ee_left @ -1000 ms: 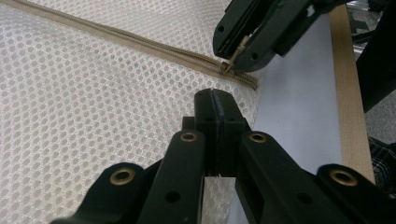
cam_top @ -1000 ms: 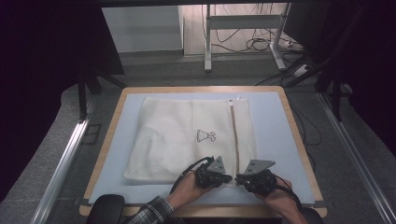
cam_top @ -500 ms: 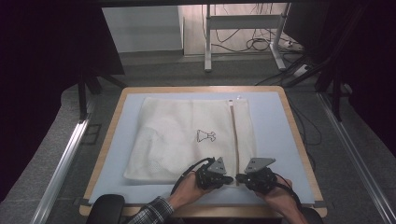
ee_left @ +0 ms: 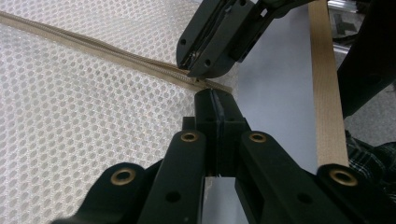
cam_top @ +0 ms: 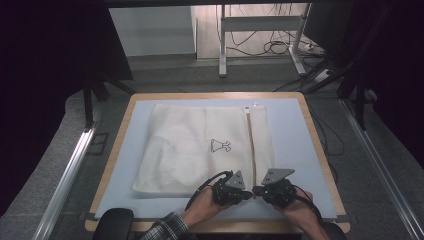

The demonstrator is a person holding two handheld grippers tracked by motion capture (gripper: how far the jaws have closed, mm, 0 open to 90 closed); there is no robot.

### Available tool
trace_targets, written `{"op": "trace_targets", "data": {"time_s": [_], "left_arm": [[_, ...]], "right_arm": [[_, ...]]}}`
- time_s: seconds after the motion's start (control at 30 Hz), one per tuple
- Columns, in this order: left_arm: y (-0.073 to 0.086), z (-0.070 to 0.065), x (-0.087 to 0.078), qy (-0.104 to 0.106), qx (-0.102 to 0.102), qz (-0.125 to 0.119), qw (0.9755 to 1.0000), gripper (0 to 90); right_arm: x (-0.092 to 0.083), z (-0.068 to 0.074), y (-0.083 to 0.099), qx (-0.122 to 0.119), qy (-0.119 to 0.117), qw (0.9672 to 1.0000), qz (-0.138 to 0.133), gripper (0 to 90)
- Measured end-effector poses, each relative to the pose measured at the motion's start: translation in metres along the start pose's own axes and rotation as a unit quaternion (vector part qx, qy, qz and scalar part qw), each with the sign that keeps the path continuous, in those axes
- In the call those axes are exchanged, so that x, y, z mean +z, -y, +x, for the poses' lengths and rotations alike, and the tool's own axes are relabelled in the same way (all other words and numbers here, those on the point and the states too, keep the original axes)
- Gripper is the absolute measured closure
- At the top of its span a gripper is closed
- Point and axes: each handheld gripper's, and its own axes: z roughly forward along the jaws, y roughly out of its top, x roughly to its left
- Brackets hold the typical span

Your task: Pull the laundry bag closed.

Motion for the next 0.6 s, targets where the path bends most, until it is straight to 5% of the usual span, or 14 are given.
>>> {"op": "trace_targets", "data": {"time_s": [0.6], "left_arm": [[0.0000,0.0012,-0.0001,0.003,0.005,0.003,1.0000,90.0]], "right_arm": [[0.0040,-0.0033,-0.0040,-0.020,0.009,0.9997,0.009,86.1]]}}
